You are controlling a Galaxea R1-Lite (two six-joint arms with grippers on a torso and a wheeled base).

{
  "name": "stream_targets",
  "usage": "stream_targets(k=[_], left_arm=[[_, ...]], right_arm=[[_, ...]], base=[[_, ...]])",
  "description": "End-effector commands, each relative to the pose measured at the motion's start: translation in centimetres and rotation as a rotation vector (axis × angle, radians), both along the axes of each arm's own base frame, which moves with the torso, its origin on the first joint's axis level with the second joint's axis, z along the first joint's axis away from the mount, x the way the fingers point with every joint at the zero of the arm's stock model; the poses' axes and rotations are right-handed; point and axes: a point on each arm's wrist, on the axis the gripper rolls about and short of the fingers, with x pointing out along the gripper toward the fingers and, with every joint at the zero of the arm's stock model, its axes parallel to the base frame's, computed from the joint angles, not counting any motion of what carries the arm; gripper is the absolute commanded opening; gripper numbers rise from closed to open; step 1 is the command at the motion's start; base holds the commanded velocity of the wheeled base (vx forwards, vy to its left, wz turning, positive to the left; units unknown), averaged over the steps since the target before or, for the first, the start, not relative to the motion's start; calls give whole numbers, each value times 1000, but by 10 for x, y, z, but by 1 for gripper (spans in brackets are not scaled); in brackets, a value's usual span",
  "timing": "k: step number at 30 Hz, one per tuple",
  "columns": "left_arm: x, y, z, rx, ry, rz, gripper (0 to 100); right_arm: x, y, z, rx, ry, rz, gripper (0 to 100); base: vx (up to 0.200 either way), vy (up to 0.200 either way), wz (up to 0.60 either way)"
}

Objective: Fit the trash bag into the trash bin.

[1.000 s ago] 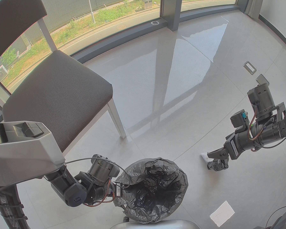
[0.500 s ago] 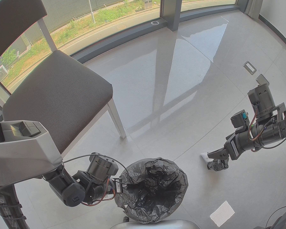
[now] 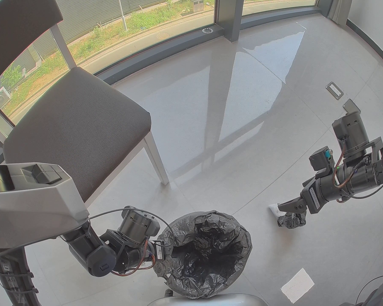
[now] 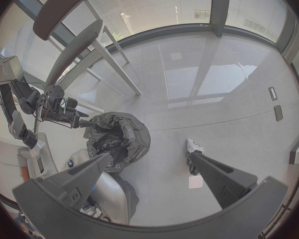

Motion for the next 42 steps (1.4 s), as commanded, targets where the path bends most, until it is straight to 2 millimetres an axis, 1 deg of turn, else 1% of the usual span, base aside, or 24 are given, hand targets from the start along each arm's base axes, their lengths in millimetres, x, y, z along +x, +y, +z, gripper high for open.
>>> stream_targets(k=[1,7,8,33,37,39,42], left_arm=[[1,-1,-8,3,26,-10,100],[2,-1,-10,-5,33,-15,100],[2,-1,-11,-6,36,-16,0],[3,-3,-7,-13,7,-14,0],[4,-4,-4,-22,-6,-12,0],[8,-7,3,-35,-51,2,0],[9,-7,8,-40,-77,7,0]], right_arm=[[0,0,1,1,-3,1,100],[0,0,2,3,-11,2,100],[0,0,2,3,-11,2,100],[-1,-2,4,6,-16,-4,100],[-3,-3,7,10,-26,-5,100],[-4,-3,7,8,-22,-5,100],[-5,-4,7,9,-23,-5,100]], base=[[0,0,0],[0,0,0],[0,0,0],[0,0,0],[0,0,0],[0,0,0],[0,0,0]])
